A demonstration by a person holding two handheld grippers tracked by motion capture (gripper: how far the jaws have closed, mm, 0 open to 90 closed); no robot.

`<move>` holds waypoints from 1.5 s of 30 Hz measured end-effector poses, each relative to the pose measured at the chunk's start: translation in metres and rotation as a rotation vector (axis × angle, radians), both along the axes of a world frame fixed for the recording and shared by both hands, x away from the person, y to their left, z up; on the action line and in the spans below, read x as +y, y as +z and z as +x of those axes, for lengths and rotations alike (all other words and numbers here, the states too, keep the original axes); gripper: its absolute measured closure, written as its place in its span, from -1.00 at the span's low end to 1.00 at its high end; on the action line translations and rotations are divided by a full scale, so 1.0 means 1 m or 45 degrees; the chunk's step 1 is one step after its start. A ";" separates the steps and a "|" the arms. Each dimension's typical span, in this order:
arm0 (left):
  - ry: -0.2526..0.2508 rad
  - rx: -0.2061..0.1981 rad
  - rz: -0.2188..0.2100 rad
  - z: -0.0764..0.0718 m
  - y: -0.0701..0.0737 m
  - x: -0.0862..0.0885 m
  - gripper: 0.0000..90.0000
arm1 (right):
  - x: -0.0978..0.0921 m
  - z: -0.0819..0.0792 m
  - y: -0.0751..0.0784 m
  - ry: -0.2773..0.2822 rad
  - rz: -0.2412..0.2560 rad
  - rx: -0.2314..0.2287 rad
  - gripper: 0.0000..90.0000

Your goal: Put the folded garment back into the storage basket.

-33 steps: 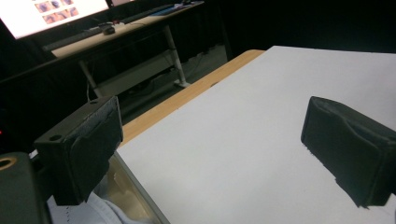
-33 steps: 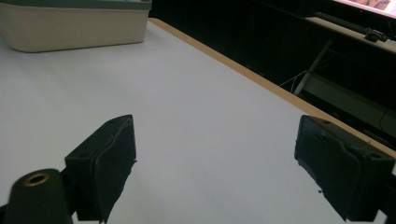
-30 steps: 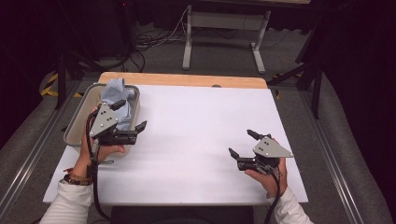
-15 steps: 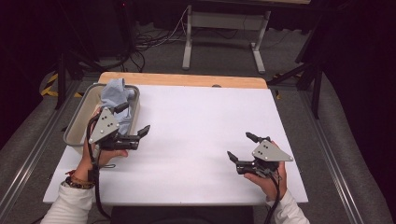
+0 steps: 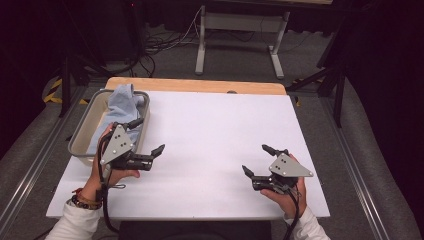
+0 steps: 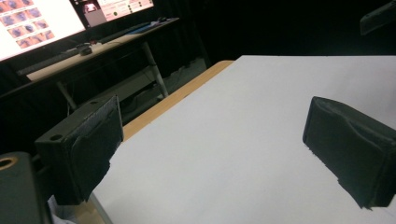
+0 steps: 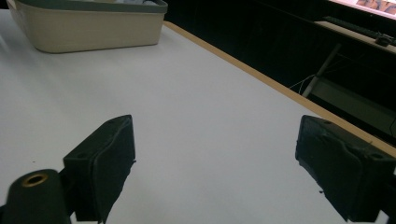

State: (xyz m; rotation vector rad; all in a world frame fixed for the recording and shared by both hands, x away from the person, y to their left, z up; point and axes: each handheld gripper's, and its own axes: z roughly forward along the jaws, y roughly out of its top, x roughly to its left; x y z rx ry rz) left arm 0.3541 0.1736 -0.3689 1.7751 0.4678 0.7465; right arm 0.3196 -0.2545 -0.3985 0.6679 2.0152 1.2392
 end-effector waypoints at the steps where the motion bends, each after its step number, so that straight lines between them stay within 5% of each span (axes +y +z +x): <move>1: 0.000 0.002 0.011 -0.001 -0.001 -0.001 -0.87 | 0.000 0.000 0.000 0.003 0.002 0.001 -0.71; 10: -0.074 0.014 0.049 -0.011 -0.013 -0.012 -0.91 | 0.003 -0.002 -0.001 0.015 0.000 -0.001 -0.71; 23: -0.086 0.020 0.118 -0.022 -0.038 -0.021 -0.90 | 0.005 -0.008 -0.007 0.026 0.000 0.009 -0.71; 45: -0.047 0.238 0.180 -0.025 -0.091 -0.007 -0.89 | 0.007 -0.016 -0.030 0.047 -0.040 -0.010 -0.72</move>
